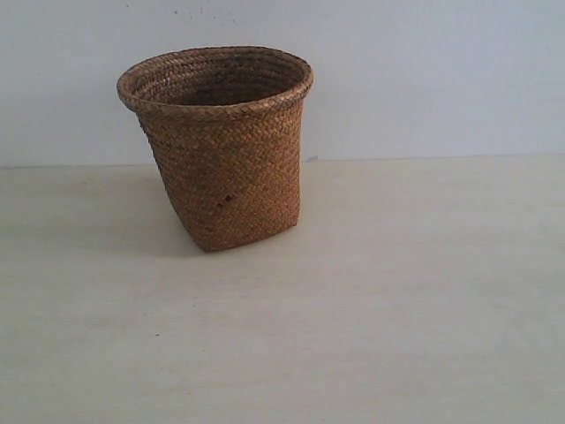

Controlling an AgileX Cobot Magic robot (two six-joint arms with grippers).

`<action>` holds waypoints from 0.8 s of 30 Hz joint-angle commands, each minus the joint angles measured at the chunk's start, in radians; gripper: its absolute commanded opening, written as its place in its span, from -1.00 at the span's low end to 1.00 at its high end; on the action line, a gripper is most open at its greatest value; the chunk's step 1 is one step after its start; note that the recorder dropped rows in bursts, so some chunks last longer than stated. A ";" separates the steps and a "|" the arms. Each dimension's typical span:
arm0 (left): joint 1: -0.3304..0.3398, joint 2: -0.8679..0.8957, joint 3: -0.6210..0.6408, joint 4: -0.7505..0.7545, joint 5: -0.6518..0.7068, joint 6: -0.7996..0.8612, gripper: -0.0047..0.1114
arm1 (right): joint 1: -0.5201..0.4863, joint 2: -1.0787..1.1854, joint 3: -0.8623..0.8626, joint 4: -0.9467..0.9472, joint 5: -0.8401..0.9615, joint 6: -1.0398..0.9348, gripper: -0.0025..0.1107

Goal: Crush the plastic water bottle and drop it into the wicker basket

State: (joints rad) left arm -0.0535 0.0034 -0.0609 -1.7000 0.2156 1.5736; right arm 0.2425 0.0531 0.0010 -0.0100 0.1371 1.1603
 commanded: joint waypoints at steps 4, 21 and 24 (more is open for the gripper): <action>0.002 -0.003 0.009 0.034 0.011 -0.073 -0.85 | -0.003 -0.001 -0.001 -0.003 -0.014 -0.008 -0.96; 0.002 -0.003 0.061 1.572 0.086 -1.472 -0.85 | -0.003 -0.001 -0.001 -0.003 -0.014 -0.008 -0.96; 0.002 -0.003 0.061 1.572 0.086 -1.472 -0.85 | -0.003 -0.001 -0.001 -0.003 -0.014 -0.008 -0.96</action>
State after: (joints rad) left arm -0.0535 0.0034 -0.0040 -0.1380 0.2946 0.1126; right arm 0.2425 0.0531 0.0010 -0.0100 0.1313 1.1603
